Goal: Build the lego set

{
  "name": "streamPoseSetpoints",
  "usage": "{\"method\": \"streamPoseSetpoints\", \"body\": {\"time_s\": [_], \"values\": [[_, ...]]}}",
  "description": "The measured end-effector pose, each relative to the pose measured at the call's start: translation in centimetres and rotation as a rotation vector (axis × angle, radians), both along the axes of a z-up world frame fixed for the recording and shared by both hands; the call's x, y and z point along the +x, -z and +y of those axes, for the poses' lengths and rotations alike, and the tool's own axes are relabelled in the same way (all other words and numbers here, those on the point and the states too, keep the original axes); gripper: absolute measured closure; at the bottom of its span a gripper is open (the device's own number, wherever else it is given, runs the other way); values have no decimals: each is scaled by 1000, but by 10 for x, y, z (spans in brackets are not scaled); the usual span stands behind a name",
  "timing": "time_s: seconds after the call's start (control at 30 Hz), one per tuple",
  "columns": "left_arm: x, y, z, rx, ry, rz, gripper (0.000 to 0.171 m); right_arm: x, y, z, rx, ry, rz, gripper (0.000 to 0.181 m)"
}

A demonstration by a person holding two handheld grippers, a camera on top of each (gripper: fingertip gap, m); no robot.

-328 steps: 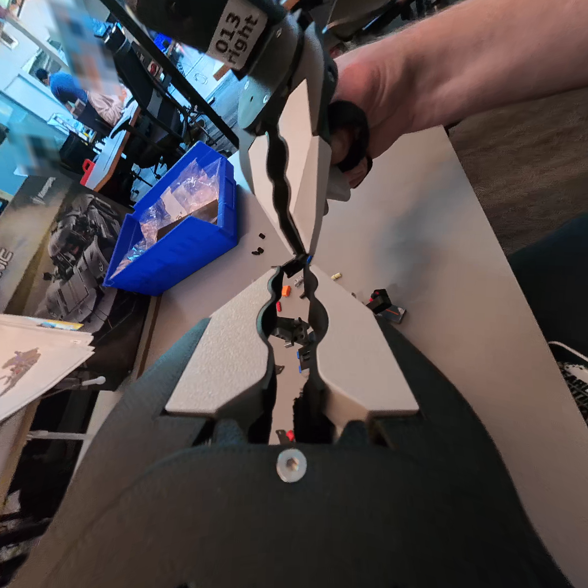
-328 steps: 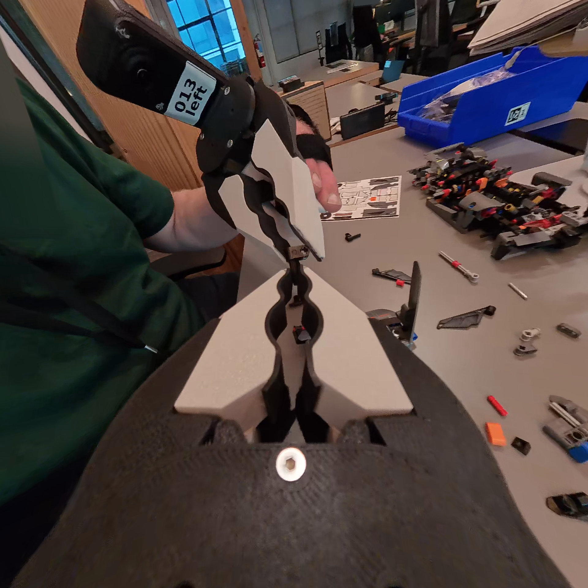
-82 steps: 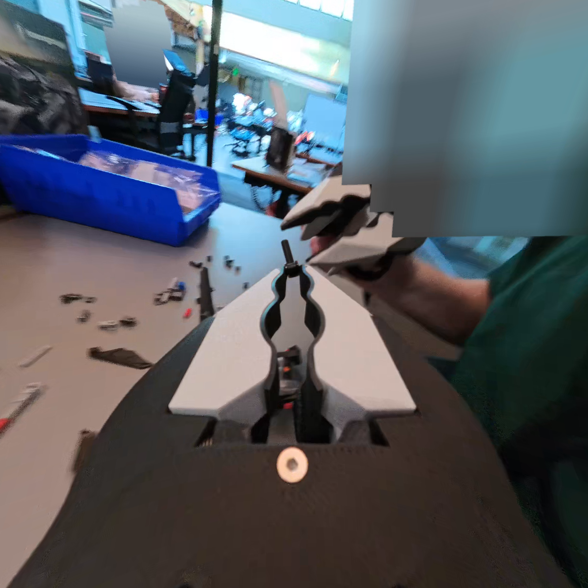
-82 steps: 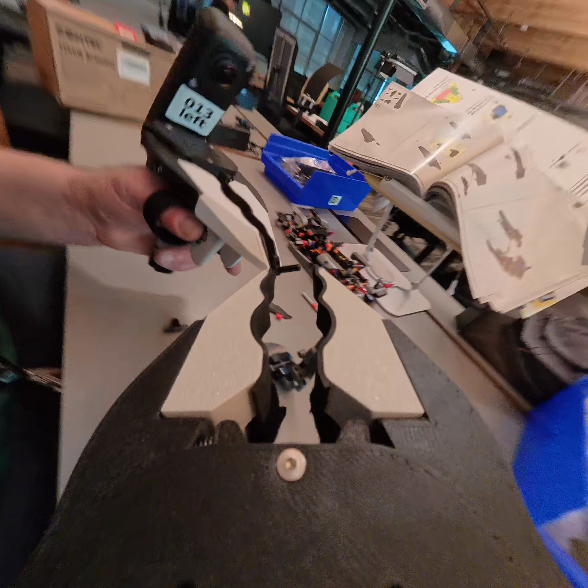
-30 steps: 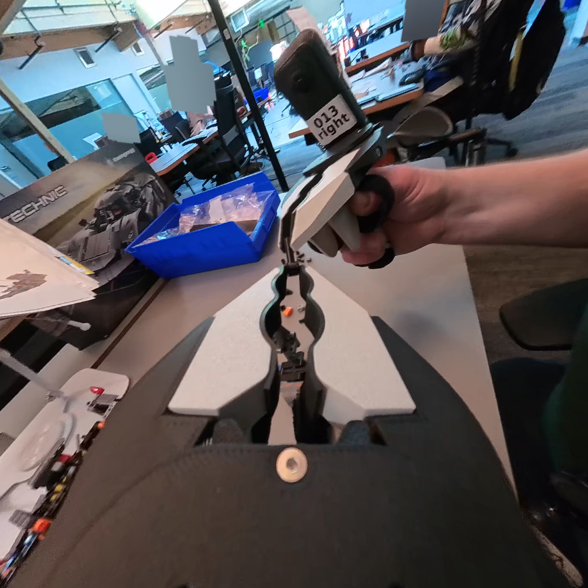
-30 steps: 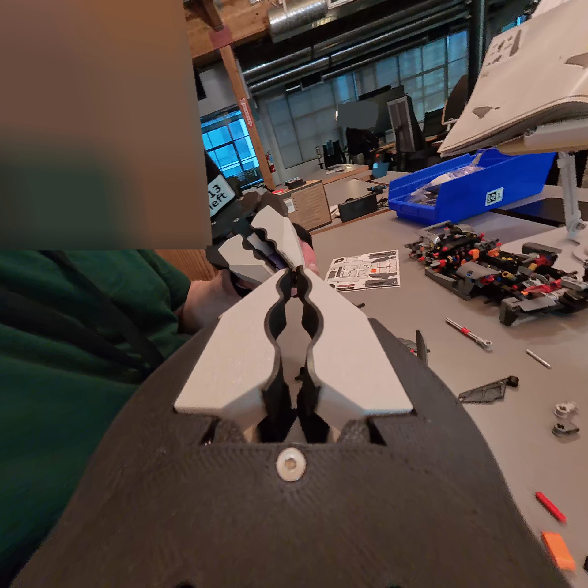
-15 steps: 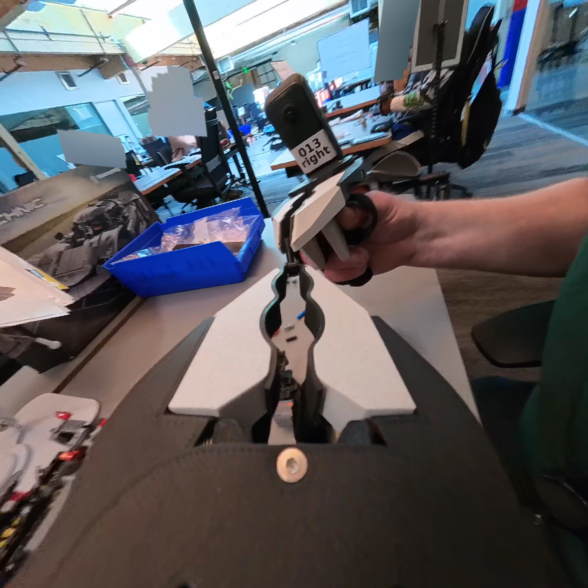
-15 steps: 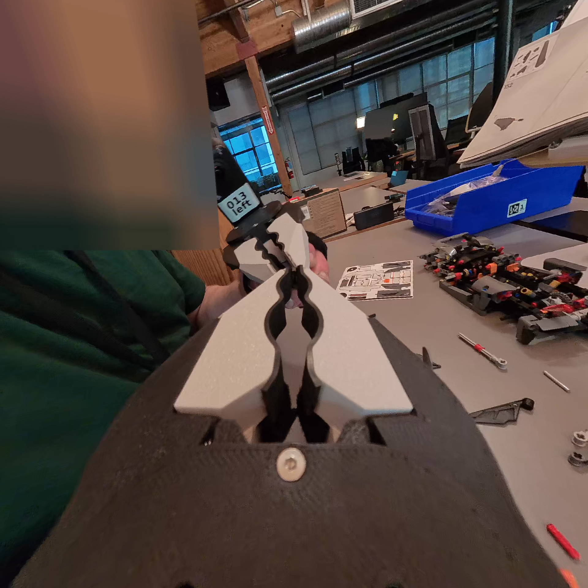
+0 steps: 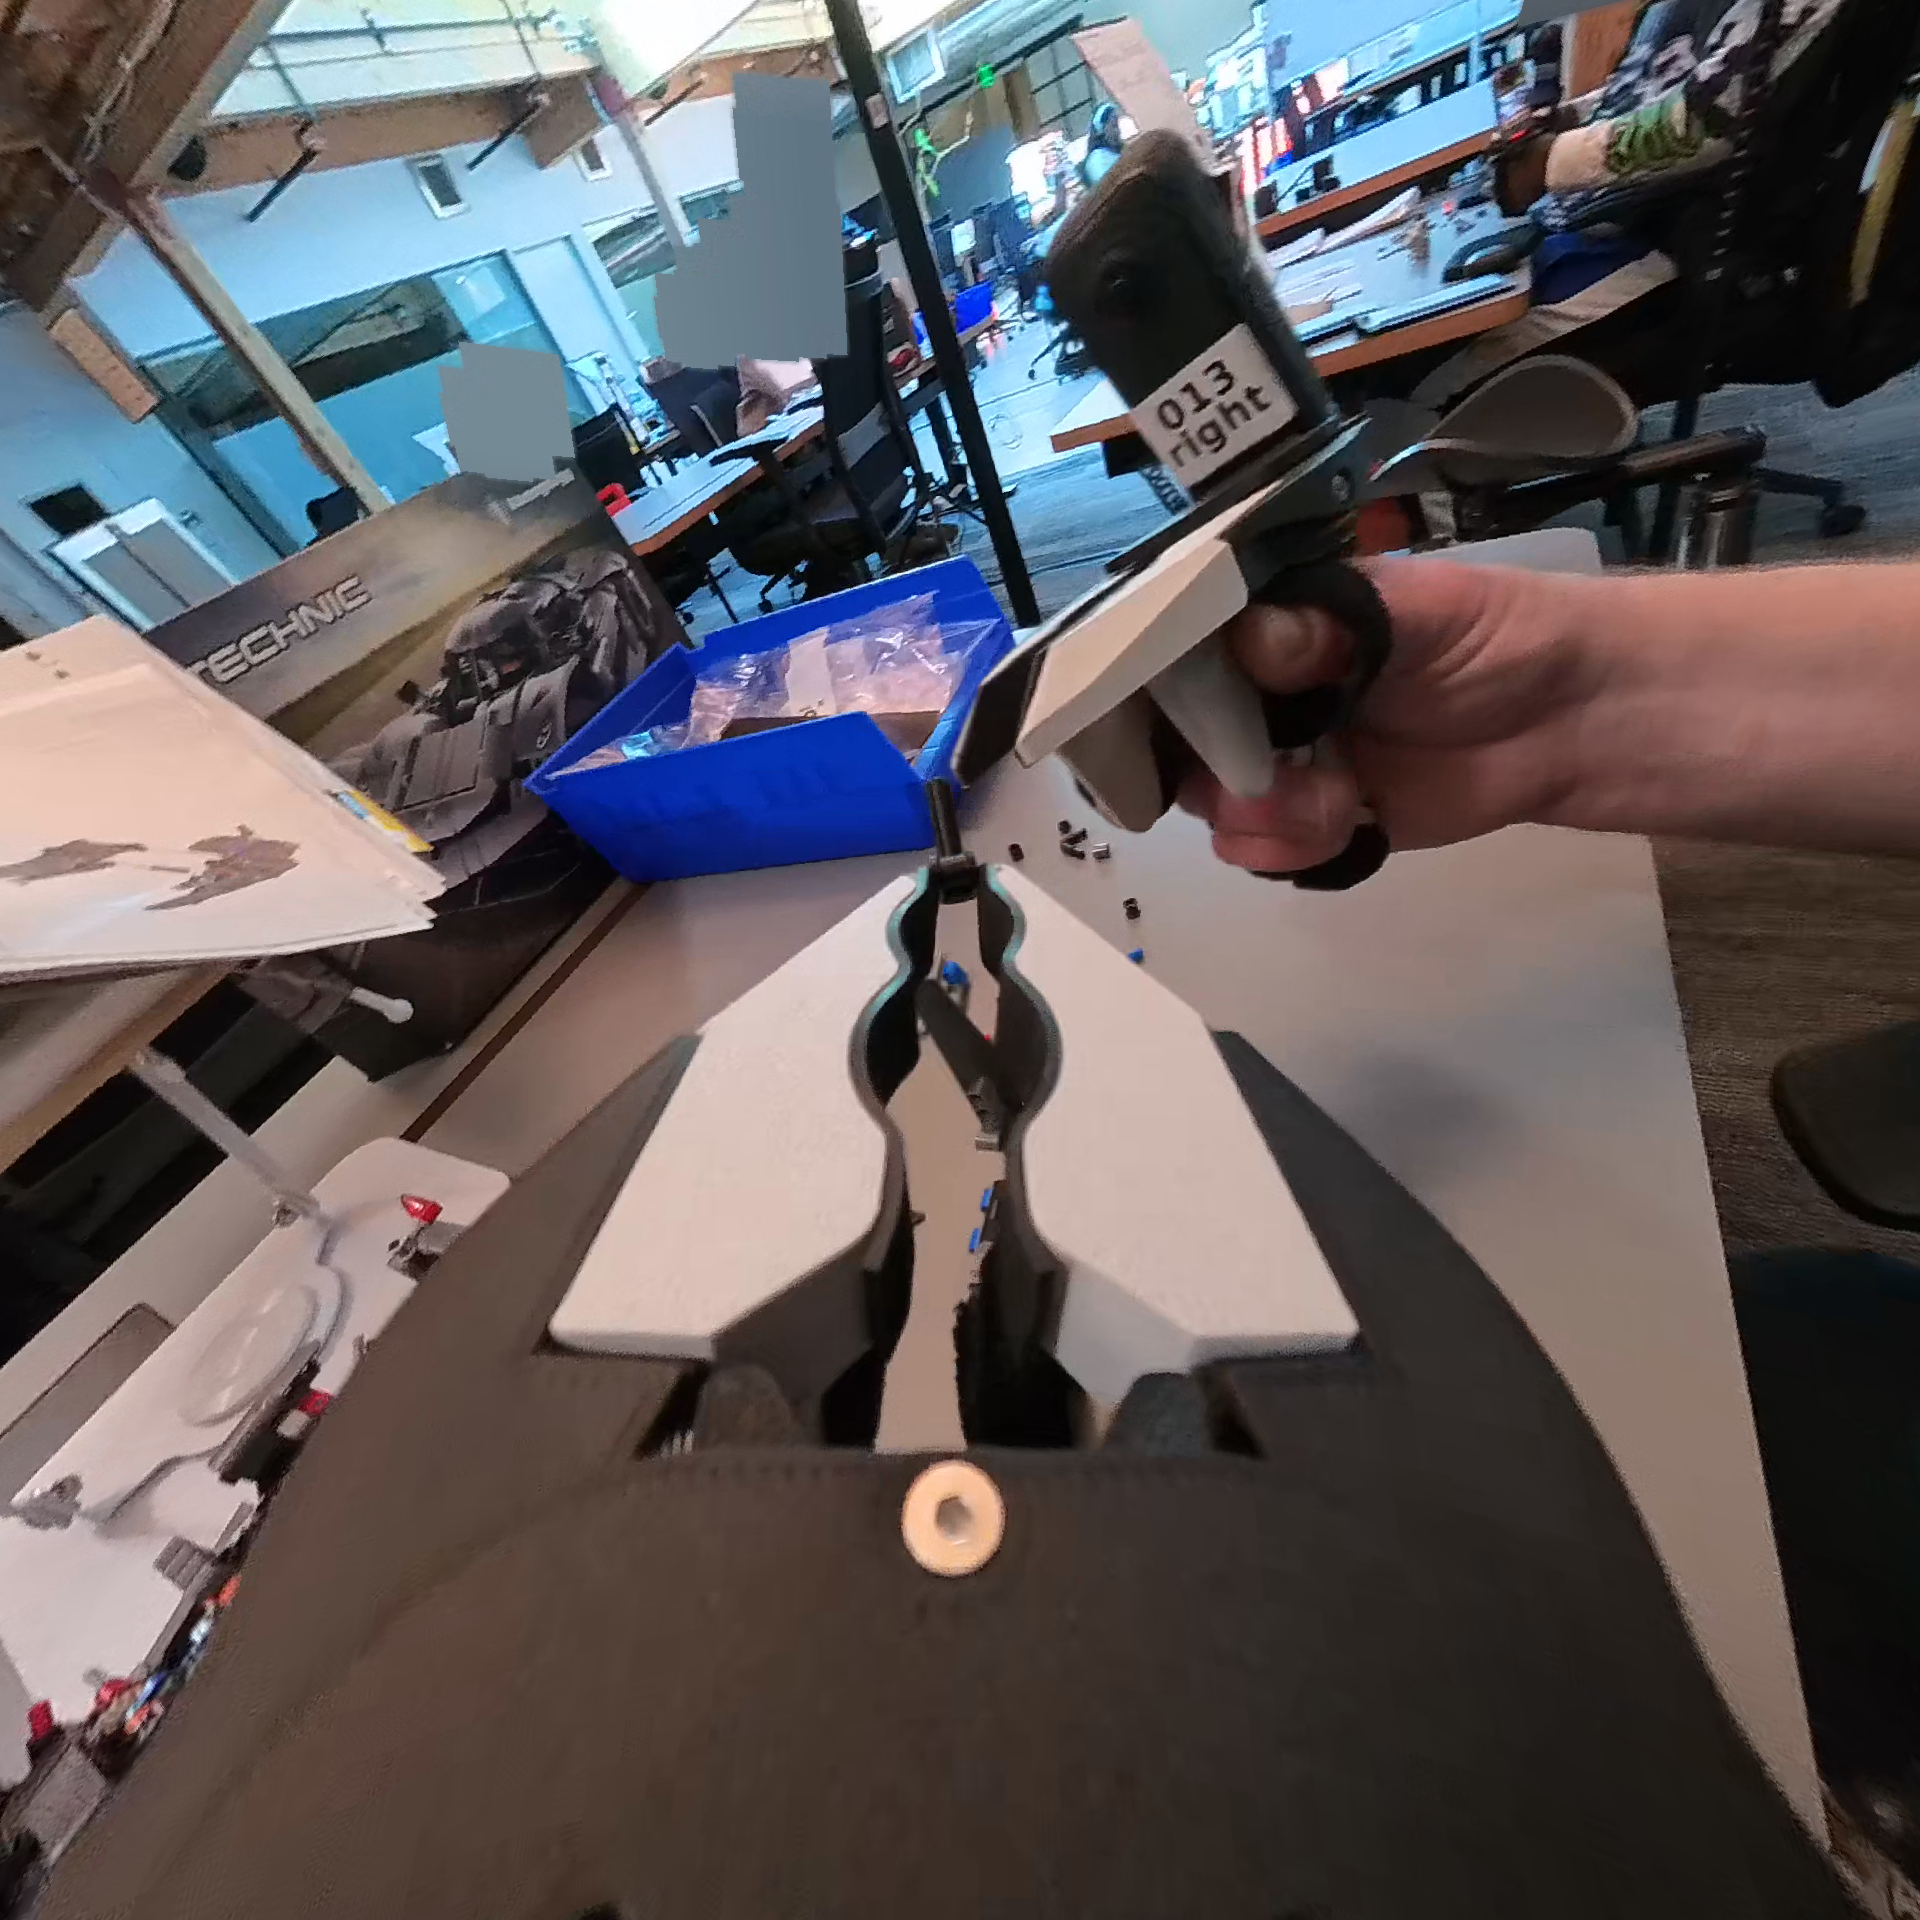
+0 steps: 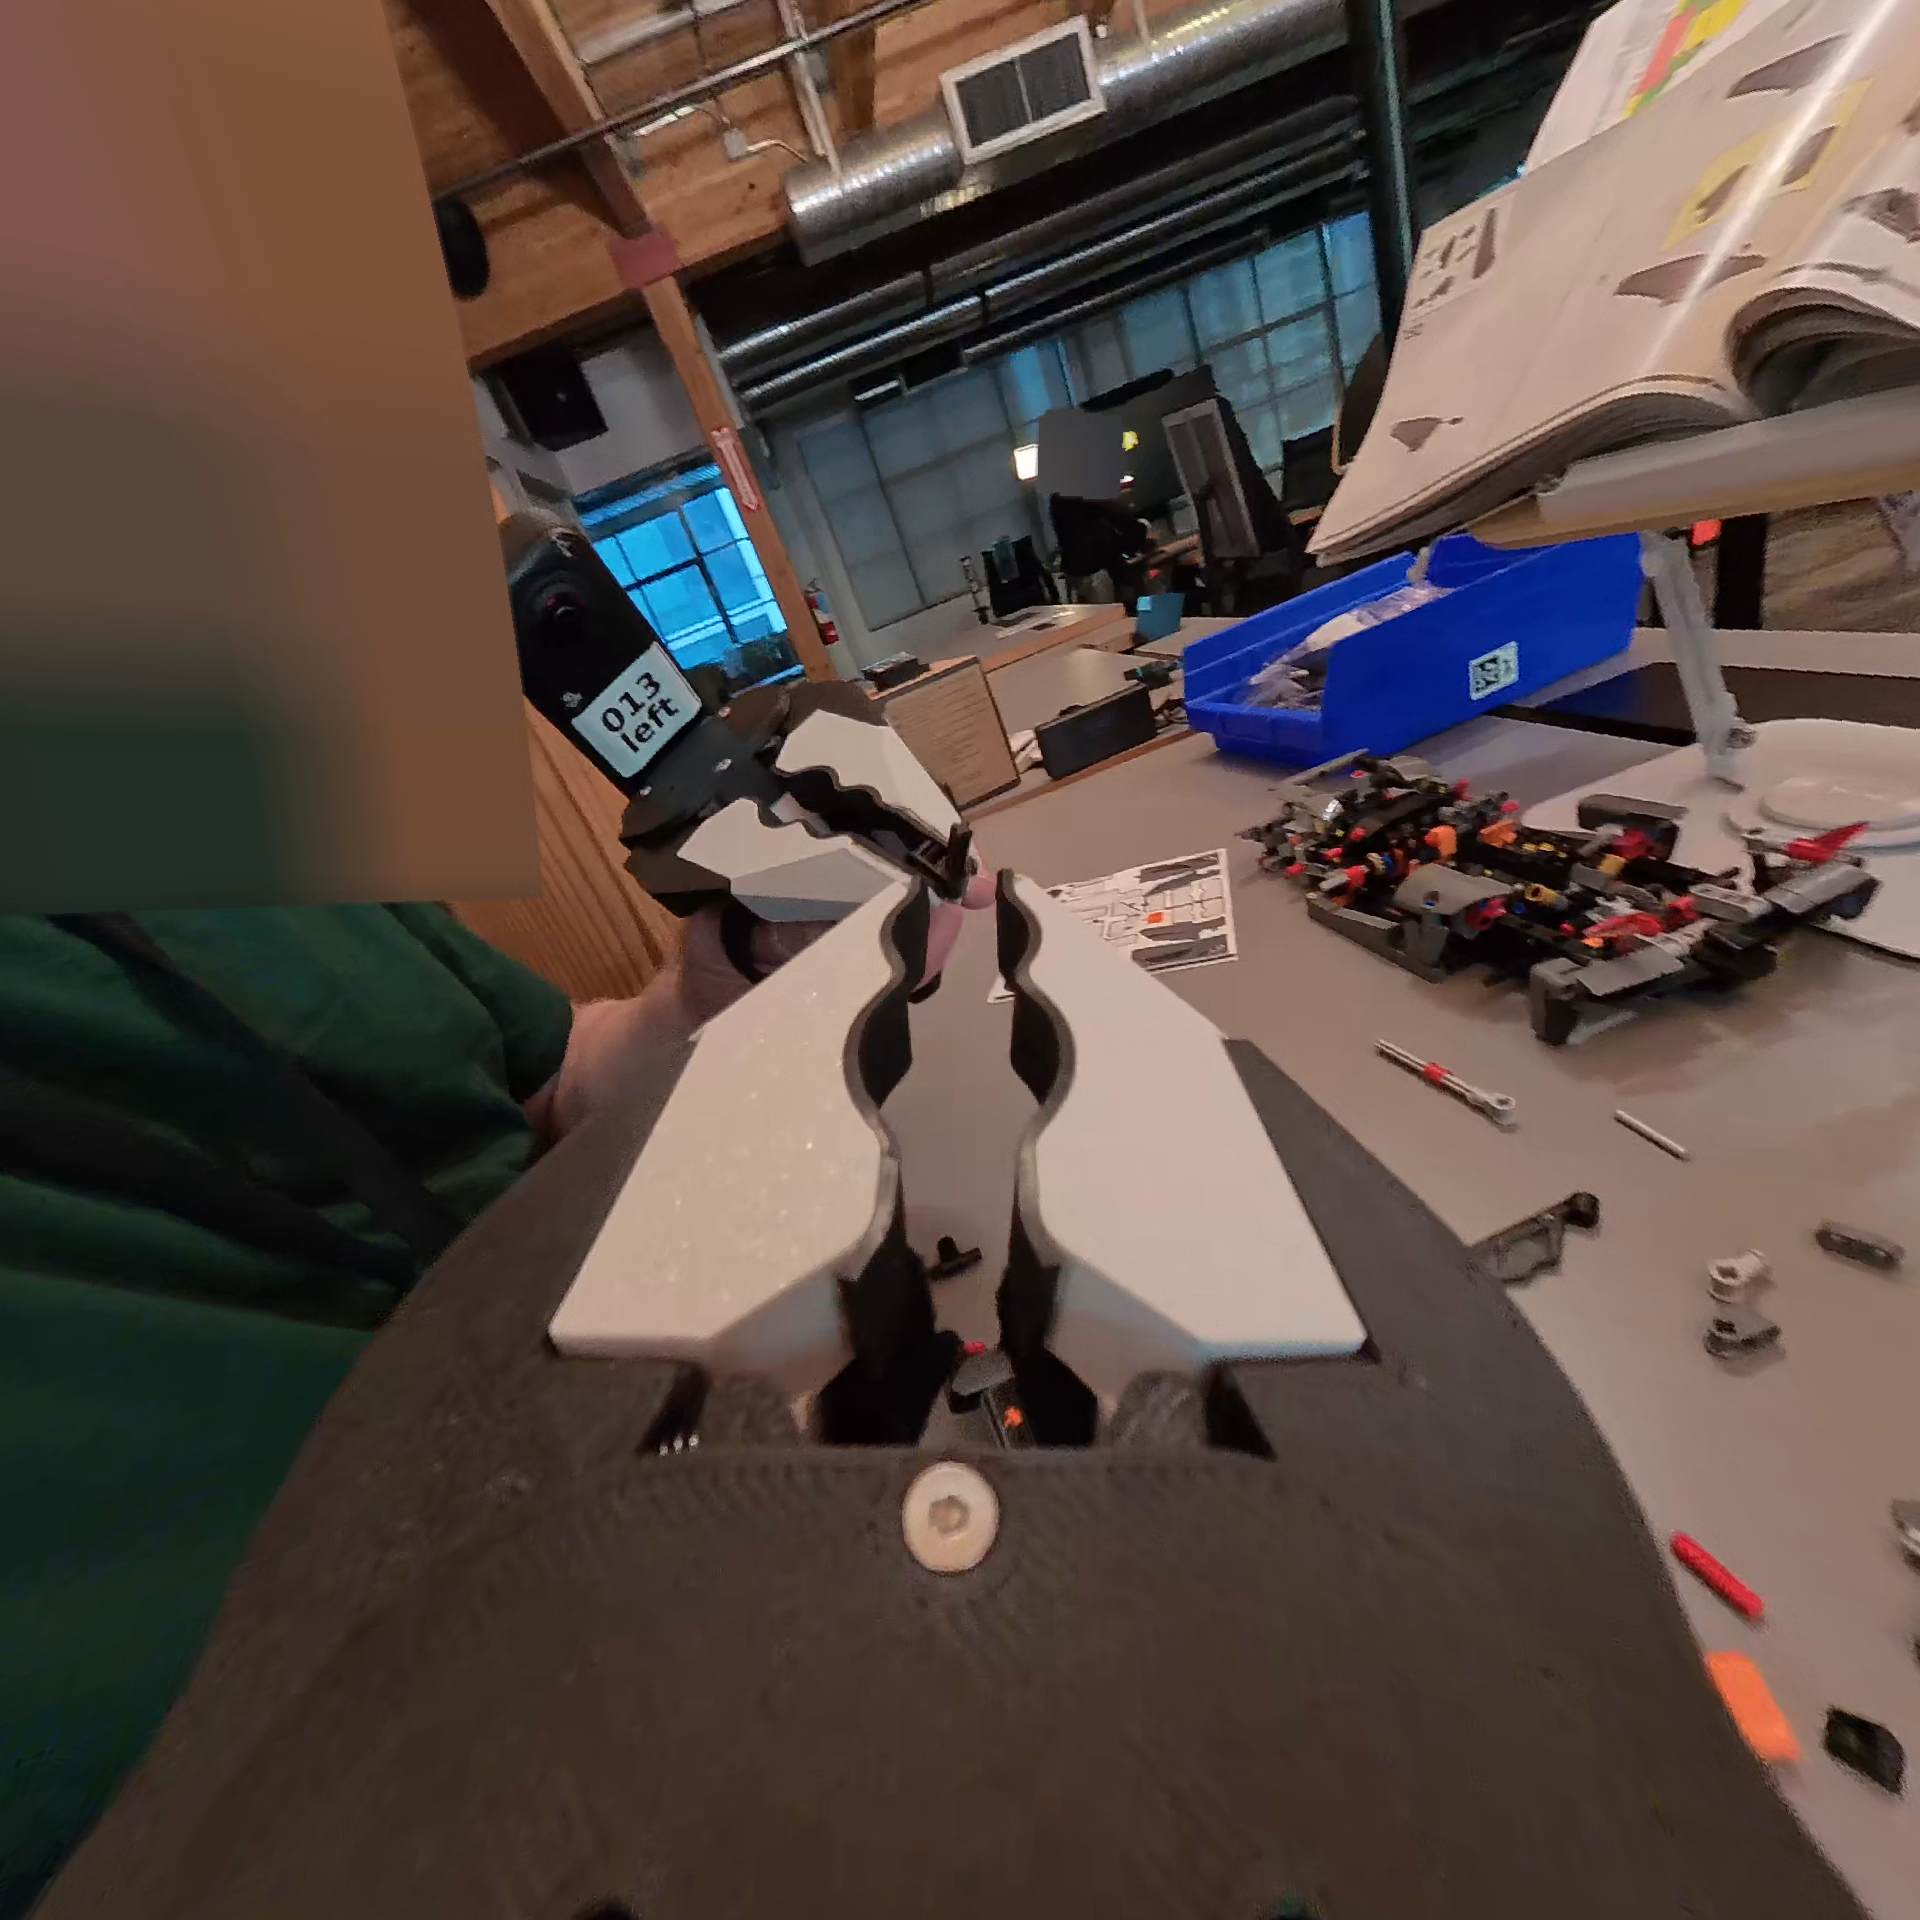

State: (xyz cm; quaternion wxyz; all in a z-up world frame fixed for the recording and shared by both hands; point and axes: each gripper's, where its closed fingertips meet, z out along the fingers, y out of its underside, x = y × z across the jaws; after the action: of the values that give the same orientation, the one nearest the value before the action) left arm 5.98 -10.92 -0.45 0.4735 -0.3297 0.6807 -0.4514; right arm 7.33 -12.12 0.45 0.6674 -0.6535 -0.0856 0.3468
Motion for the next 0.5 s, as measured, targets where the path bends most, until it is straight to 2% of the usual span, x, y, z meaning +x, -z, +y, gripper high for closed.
{"method": "streamPoseSetpoints", "body": {"time_s": [0.2, 0.43, 0.5], "values": [[2, 2, 1, -107, 21, 26, 166, -5, 1, 7, -29, 47, -36, 171], [0, 2, -4, -104, 26, 29, 166, -10, -1, 15, -25, 26, -5, 171], [2, 4, 0, -71, -17, 29, 166, -6, 2, 16, -42, 61, -16, 167]]}}
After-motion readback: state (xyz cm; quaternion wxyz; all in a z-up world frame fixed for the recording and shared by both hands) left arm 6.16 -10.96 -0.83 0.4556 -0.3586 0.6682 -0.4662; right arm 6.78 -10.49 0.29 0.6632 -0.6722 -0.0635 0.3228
